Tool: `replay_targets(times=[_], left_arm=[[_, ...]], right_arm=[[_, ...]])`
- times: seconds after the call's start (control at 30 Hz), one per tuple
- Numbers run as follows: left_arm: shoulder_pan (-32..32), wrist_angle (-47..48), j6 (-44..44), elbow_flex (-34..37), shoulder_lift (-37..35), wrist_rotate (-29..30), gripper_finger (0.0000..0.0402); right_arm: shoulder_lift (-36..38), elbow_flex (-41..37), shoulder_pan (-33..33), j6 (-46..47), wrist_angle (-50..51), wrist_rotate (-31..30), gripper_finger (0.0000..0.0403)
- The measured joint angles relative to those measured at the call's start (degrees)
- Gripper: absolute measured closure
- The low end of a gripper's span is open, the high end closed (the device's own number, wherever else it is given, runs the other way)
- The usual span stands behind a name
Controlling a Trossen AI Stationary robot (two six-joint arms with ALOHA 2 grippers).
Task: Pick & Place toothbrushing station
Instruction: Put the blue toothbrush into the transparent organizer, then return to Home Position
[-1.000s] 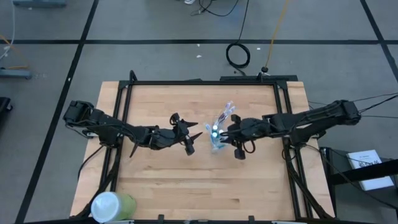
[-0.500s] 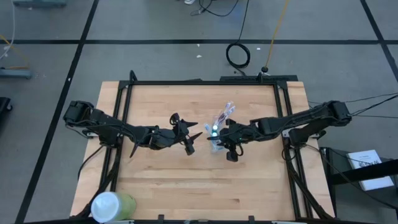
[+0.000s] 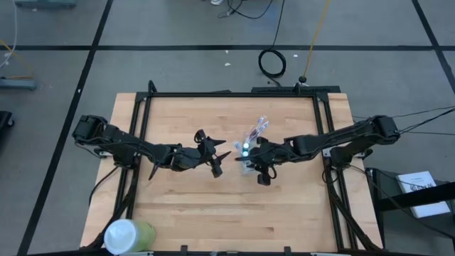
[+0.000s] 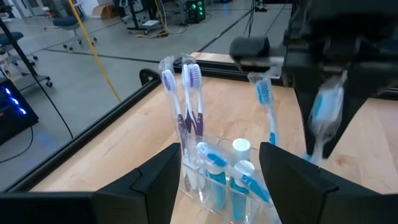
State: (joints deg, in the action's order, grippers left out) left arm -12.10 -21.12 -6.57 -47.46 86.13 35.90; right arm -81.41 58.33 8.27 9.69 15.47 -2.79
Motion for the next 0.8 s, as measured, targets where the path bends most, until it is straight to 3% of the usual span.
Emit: replay_targets(times=[0.13, 0.5, 0.67, 0.8], left_arm=[[0.00, 0.01, 0.01, 0.00, 0.00, 0.00, 0.0176], [-0.13, 0.41, -0.48, 0.00, 0.00, 0.00, 0.0176], [-0.39, 1.66, -0.83, 0.01, -0.78, -0.02, 0.0176], [-1.88, 10.87, -0.69, 0.07, -7.62, 0.04, 0.0176]], right_arm=[[2.58, 0.00, 0.03, -0.39, 0.06, -0.02, 0.0333], [8.10, 0.00, -0.32, 0.07, 0.39, -0.06, 0.0193], [15.47, 0.00, -0.87, 0.11, 0.37, -0.13, 0.0174], [24.78, 0.00, -0.83, 0.11, 1.67, -0.07, 0.0172]])
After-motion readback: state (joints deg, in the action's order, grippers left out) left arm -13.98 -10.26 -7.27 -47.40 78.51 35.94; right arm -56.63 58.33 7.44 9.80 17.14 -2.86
